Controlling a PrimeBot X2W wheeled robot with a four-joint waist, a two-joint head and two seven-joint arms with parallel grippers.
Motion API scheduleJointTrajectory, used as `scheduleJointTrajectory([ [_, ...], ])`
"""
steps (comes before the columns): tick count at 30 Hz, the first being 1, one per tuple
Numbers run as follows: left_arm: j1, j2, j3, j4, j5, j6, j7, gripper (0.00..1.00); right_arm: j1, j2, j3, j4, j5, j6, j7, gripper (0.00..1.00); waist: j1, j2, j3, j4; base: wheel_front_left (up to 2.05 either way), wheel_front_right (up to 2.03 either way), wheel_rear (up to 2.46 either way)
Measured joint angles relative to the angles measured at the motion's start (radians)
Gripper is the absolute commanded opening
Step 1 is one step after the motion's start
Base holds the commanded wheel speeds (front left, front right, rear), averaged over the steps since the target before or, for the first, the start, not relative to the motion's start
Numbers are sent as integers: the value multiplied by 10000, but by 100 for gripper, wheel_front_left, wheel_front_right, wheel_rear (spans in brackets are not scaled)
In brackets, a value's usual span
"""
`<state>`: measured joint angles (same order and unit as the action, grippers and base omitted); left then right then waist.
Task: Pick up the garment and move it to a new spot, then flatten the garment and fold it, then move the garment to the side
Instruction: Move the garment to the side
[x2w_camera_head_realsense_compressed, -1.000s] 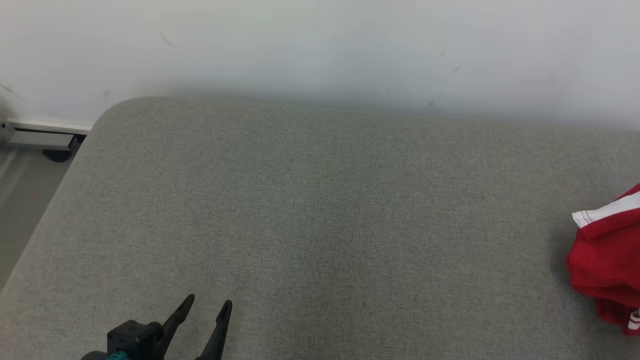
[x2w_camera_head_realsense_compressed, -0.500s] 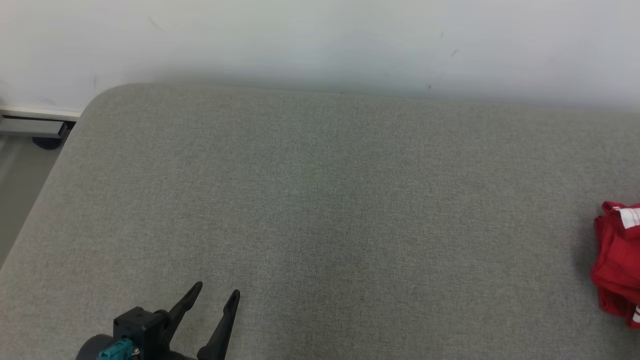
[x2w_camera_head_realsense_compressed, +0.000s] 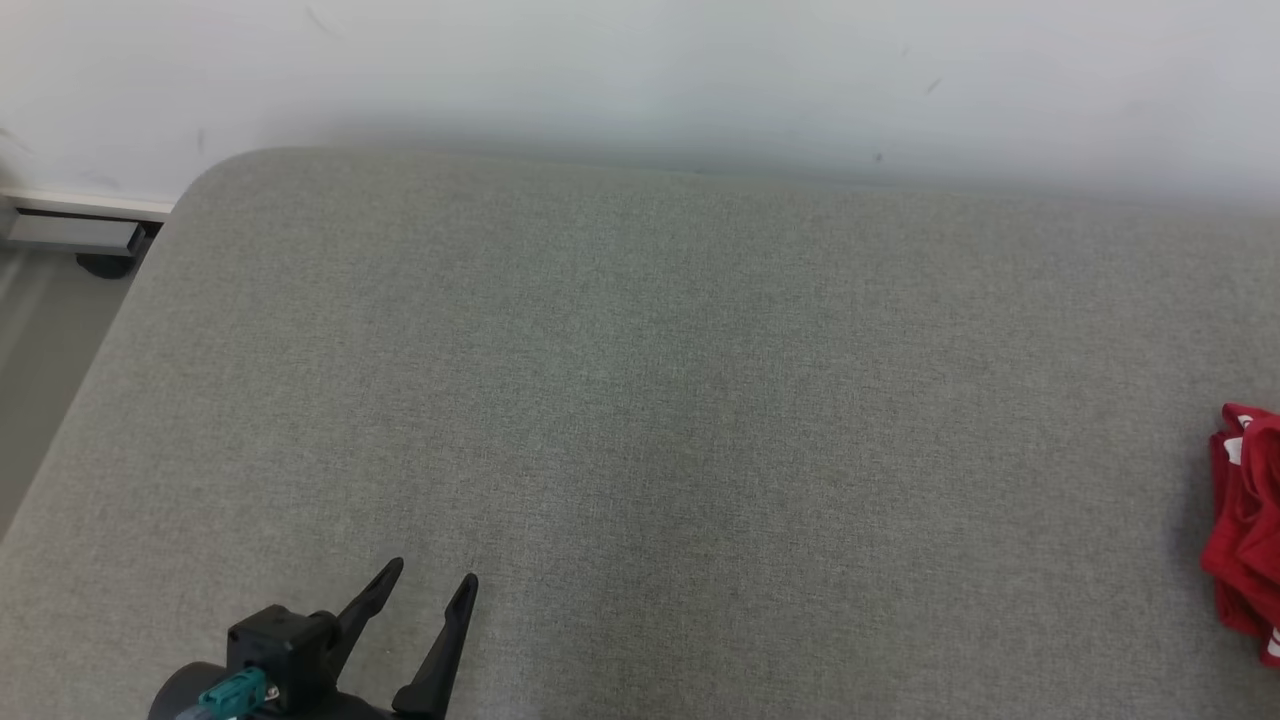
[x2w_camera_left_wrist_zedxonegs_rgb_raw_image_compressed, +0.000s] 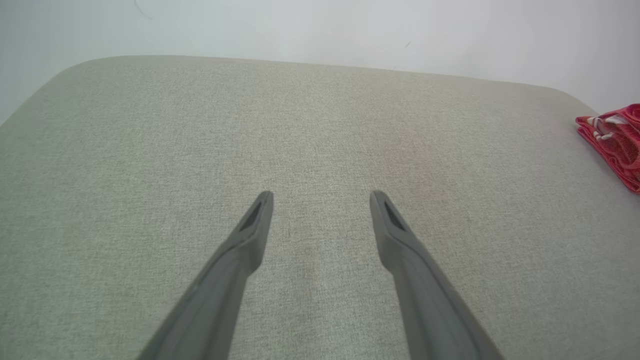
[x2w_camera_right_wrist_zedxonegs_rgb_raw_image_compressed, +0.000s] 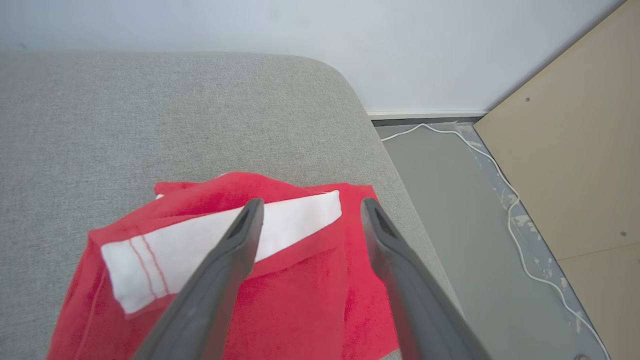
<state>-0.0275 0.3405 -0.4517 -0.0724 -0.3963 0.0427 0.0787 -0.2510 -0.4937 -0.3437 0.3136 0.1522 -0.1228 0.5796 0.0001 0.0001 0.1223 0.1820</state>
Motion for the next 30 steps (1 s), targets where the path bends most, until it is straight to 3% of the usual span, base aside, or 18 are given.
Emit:
scheduleJointTrajectory([
  [7,-86,-190,299,199,-10,117,-251,100,-901,328,558,86,627,917,-1501,100,-1,0,-240,-87,0,0,0],
  [8,-86,-190,299,199,-10,117,-251,100,-901,328,558,86,627,917,-1501,100,-1,0,-240,-87,0,0,0],
  [9,-185,-251,464,244,-19,199,-418,100,-920,585,790,29,780,1250,-1958,100,-1,0,-350,-124,0,0,0],
  [13,-217,-259,767,366,-88,203,-895,100,-844,1312,1210,-282,974,1684,-2823,100,-1,-1,-628,-218,0,0,0],
  [17,-151,-295,1018,529,-184,291,-1239,100,-323,2033,1446,-805,1200,1852,-3540,100,-1,-1,-966,-345,0,0,0],
  [24,407,-594,1697,752,-732,550,-1584,100,1147,3154,1833,-1925,1296,1856,-4512,100,-3,-1,-1527,-641,0,0,0],
  [30,672,-704,1868,744,-882,568,-1764,100,2115,3708,1929,-2500,1384,1843,-4995,100,-3,-1,-1898,-851,0,0,0],
])
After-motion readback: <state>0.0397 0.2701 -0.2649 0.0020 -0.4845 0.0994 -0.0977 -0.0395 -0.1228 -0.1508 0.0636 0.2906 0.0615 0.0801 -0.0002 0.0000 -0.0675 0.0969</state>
